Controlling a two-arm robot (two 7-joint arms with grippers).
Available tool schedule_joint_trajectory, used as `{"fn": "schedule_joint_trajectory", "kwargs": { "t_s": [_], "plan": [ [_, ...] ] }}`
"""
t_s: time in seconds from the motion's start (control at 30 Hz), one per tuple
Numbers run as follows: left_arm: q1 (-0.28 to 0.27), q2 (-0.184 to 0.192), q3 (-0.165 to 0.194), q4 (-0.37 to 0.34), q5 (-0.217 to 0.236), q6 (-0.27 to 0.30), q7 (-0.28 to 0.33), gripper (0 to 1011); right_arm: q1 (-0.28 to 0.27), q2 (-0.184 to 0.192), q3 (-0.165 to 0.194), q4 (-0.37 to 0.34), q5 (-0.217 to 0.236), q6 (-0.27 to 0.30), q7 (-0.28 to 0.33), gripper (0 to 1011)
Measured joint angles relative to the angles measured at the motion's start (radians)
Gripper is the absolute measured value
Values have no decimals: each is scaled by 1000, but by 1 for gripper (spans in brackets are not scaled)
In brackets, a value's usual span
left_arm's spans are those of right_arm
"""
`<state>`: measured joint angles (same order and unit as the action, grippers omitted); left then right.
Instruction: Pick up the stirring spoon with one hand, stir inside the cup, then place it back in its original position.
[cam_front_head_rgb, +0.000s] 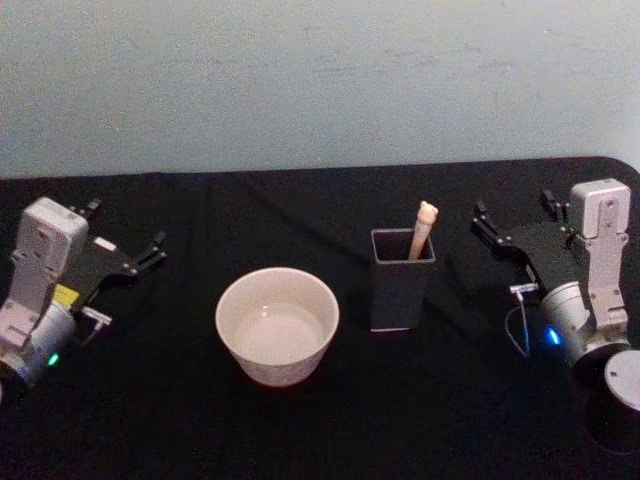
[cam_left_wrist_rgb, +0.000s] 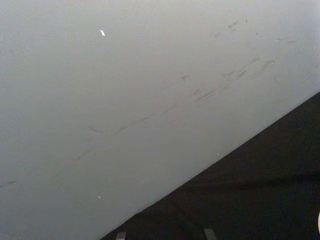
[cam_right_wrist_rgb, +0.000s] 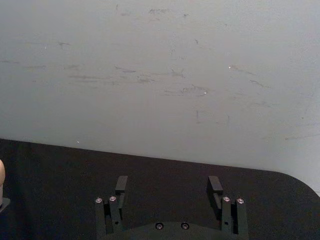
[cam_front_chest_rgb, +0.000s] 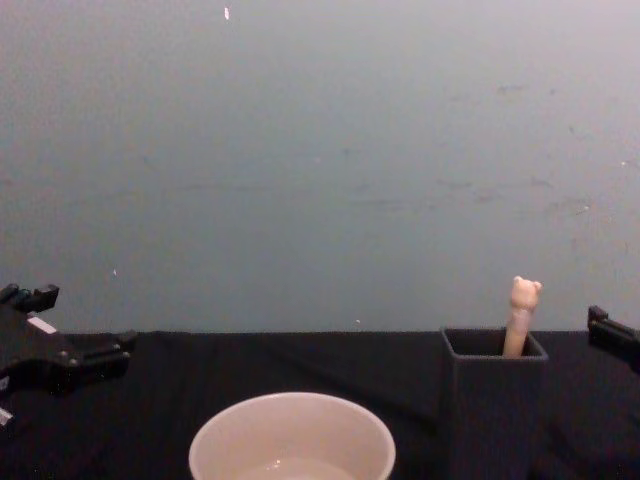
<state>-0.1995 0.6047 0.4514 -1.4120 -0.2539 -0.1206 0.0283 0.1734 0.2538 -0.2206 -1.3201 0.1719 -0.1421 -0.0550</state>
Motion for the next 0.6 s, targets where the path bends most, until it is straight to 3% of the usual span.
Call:
{"fn": "schedule_joint_trajectory", "kwargs": {
  "t_s": [0.6],
  "plan": [
    [0,0,0,0,0,0,0,1001,-1,4,-4,-7,-3,-6,-3,1000]
  ]
}}
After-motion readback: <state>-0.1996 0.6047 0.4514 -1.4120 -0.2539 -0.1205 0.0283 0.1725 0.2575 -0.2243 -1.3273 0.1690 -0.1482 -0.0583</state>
